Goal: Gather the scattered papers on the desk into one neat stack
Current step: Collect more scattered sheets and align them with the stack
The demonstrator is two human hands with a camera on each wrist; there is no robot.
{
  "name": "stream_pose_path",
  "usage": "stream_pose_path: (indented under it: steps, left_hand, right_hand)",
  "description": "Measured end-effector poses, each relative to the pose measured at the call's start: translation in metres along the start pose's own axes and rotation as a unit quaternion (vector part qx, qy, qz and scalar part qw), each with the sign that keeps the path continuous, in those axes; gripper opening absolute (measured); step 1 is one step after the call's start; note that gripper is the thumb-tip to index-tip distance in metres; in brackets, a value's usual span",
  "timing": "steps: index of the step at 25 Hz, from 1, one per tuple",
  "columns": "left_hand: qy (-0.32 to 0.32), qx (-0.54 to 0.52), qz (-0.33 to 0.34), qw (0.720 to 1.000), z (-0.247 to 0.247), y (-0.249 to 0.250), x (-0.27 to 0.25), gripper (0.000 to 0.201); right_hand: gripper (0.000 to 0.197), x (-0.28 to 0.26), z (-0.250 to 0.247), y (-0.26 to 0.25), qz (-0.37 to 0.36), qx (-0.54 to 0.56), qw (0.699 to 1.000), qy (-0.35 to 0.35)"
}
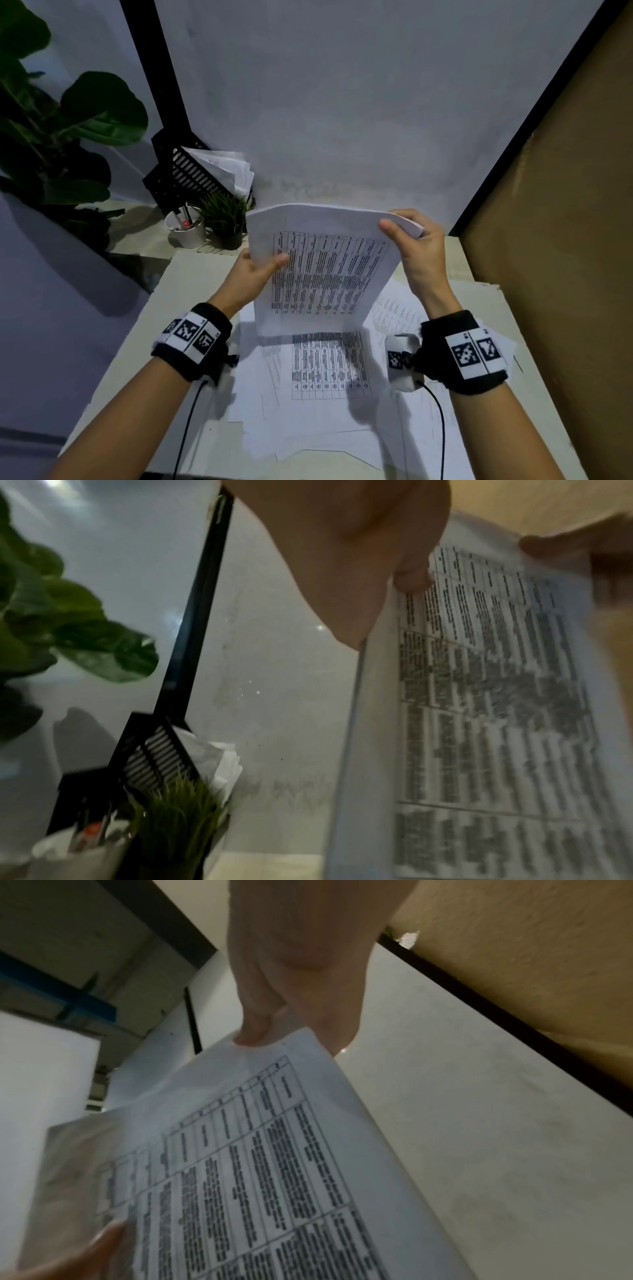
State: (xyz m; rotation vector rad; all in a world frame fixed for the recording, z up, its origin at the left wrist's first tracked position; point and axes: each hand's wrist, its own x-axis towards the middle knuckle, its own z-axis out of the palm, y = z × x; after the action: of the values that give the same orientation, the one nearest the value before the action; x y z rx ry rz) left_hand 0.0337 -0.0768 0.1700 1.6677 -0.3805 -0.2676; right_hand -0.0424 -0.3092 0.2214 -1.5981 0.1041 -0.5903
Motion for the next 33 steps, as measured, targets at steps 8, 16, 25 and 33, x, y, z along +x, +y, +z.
stream_pose_path:
  steps: [8,16,25,33]
  left_hand:
    - [0.02,-0.022,-0.017,0.999,0.004,-0.012,-0.021,0.019]
    - [-0.051,0.039,-0.145,0.987,0.017,-0.064,-0.025,0.043]
    - [-0.076,0.138,-0.176,0.972,0.023,-0.072,-0.023,0.027]
    - [-0.02,0.121,-0.165,0.979,0.015,-0.087,-0.038,0.03]
  right_hand:
    - [0.023,-0.038,0.003,0.055,0.153,-0.045,0.986,-0.056]
    - [0.008,-0.057,0.013,0.105,0.29,-0.13,0.944,-0.085]
    - [0.034,-0.088,-0.093,0.155,0.378,-0.139,0.903,0.151]
    - [0.078,-0.158,-0.183,0.182,0.577,-0.405,0.677,0.212]
